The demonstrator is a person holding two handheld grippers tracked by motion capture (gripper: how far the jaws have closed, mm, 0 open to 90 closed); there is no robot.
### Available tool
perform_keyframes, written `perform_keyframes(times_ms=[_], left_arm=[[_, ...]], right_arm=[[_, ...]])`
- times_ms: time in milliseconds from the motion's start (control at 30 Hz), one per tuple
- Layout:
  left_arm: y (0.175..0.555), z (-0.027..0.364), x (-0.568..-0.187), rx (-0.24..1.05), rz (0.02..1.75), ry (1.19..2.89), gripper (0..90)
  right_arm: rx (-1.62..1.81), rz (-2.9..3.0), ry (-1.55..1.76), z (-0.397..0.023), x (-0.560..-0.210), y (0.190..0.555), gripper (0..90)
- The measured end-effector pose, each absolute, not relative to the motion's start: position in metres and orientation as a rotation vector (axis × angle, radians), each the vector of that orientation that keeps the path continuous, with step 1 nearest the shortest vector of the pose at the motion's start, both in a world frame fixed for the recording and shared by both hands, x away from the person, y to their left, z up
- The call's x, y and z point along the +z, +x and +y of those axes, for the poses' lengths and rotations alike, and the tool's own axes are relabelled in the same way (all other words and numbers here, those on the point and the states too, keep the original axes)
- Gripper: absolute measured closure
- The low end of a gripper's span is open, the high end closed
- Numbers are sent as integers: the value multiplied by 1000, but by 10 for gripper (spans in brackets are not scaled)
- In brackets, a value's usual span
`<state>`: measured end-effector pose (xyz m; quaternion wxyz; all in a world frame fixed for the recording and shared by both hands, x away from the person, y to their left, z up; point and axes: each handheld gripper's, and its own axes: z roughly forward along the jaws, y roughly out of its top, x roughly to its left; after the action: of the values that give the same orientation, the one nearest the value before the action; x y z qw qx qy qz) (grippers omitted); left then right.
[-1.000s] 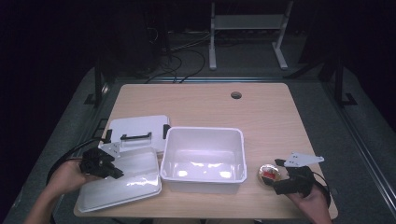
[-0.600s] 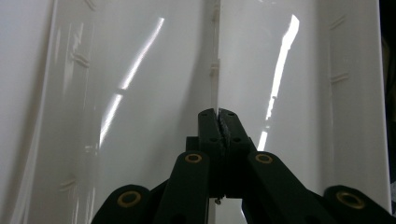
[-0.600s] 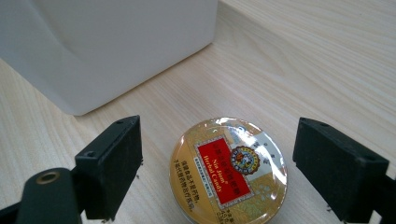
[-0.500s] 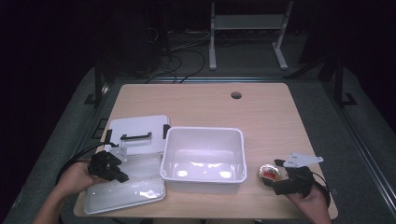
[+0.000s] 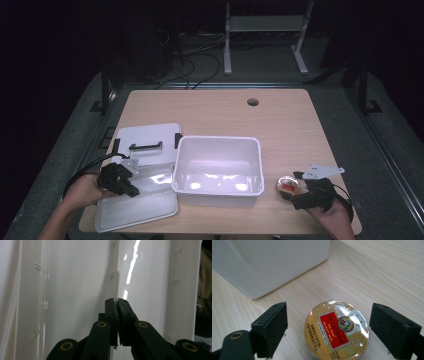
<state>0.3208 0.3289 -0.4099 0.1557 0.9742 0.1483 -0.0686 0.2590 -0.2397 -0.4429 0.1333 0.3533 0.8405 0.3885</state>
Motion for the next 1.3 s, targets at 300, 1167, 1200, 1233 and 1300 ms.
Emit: perform_keyframes(times_ms=[300,1167,1200,1233,1300], left_arm=[[314,332,-388,-98,433,2691,729],[308,321,-374,118,507,2440,373],[307,321,-375,125,512,2439,371],[307,320,-375,133,513,2435,367],[306,320,-376,135,518,2424,362]], right_arm=[[1043,2499,1032,-237,-440,263,141],[615,2702,941,-218,-449,284,192],[612,2705,940,-218,-449,284,192],[606,2709,940,-217,-449,285,192],[607,2716,943,-217,-449,286,192]])
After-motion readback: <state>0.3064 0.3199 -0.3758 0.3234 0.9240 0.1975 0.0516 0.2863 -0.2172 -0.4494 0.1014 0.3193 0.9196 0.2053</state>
